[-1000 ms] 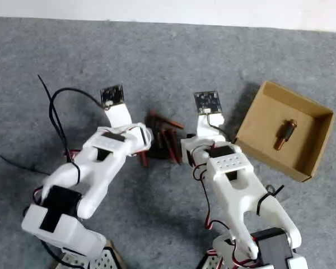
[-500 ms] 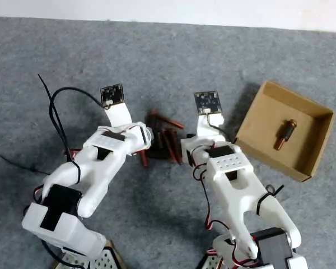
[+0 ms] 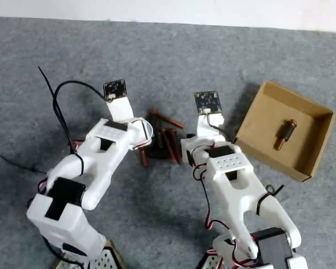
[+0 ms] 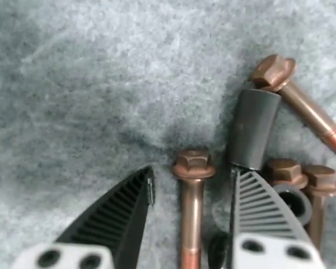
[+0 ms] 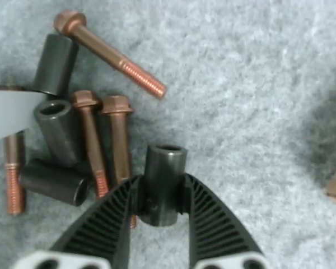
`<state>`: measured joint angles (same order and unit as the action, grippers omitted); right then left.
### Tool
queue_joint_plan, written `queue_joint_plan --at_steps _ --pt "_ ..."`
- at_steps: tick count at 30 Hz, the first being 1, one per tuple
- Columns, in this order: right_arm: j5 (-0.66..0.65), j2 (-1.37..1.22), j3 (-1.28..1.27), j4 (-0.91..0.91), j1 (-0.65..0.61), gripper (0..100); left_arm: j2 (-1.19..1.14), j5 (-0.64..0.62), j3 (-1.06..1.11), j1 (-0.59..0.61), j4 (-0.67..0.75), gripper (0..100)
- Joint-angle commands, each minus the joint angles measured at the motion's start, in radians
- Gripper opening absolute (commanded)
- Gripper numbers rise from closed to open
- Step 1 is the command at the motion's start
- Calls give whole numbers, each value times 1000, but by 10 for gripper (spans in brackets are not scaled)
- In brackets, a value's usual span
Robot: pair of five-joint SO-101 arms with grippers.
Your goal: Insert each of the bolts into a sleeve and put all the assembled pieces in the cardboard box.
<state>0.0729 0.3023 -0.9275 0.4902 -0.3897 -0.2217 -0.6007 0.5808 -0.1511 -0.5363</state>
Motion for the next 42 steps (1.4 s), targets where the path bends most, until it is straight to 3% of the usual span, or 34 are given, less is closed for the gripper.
queue_joint_plan --at_steps 1,4,8,15,19,27,30,34,38,42 --pt "-11 45 10 -21 13 4 -7 6 -51 21 -8 210" --pt "-11 45 10 -21 13 4 -7 8 -51 16 -32 175" --pt "-11 45 10 -21 13 4 -5 14 -53 16 -31 0" --pt "-11 45 10 -21 13 4 2 86 -47 15 -28 4" --pt "-11 47 10 -21 13 4 97 68 27 24 -21 4" --pt "-11 58 10 -21 10 4 395 71 432 24 446 4" --pt "-11 61 10 -21 10 4 490 71 549 24 563 4" --pt "-11 139 -33 -42 8 4 604 71 628 50 615 4" --pt "-14 291 -193 -185 2 4 704 63 677 84 634 4" --pt "-150 444 -334 -268 -74 4 792 63 736 81 640 4"
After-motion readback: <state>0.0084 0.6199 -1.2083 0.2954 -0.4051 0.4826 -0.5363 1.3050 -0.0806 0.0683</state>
